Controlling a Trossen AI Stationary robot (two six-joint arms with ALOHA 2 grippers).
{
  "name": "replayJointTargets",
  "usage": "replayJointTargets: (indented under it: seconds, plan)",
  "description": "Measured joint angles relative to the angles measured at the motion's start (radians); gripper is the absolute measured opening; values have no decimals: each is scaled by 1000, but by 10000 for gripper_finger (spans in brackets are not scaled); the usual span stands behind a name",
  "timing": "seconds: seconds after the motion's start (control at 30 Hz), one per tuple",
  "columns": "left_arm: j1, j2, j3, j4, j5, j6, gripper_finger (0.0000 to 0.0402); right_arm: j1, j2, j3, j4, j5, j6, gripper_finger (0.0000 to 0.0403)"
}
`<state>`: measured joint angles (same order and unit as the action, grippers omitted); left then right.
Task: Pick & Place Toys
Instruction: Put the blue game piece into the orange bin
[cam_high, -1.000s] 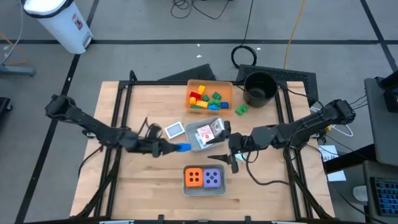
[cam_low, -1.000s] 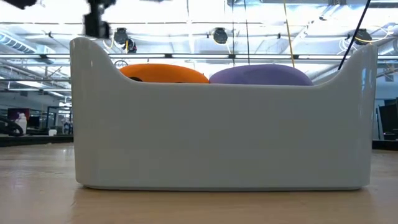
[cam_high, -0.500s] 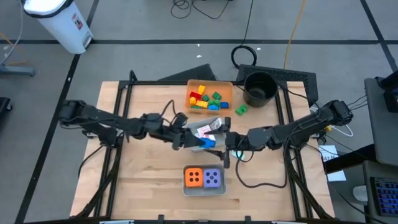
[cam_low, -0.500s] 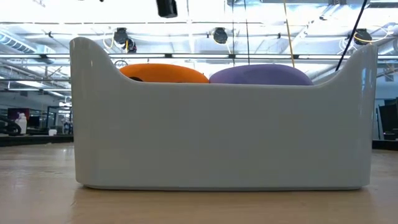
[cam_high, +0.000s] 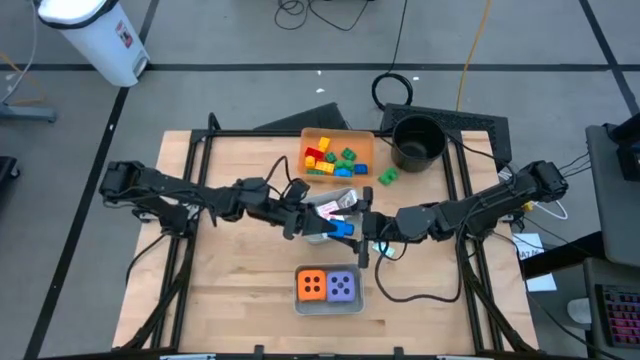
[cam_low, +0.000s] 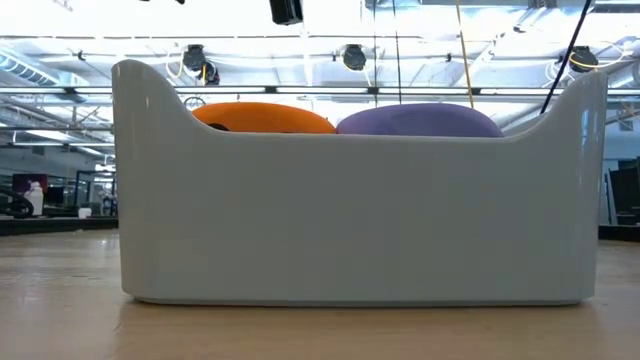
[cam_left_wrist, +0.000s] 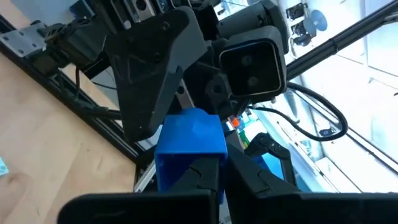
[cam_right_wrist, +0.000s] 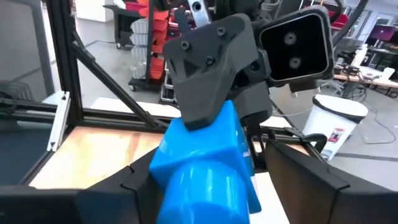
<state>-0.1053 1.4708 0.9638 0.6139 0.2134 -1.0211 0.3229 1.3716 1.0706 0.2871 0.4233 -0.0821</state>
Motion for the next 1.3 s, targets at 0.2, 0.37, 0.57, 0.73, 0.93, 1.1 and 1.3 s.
replayJointTargets:
  seconds: [0.2,0.37,0.57,0.73,0.93,1.1,1.3]
  plan:
    - [2,0,0,2,4,17,9,1,-6,0,0,1,-17,214]
    - [4,0,0,4,1,19,13,25,-20,-1,-3,60,-52,180]
    - [15,0,1,5,12,21,5,58,-26,-2,1,104,-148,152]
    - [28,-1,1,4,36,11,17,58,-27,-2,14,110,-140,153]
    - [27,-1,1,44,36,34,20,58,-28,-2,47,106,-141,142]
    - [56,-1,-1,79,20,53,22,48,-31,-2,56,118,-132,140]
    - [85,-2,-1,100,19,61,59,7,-43,-2,90,102,-79,140]
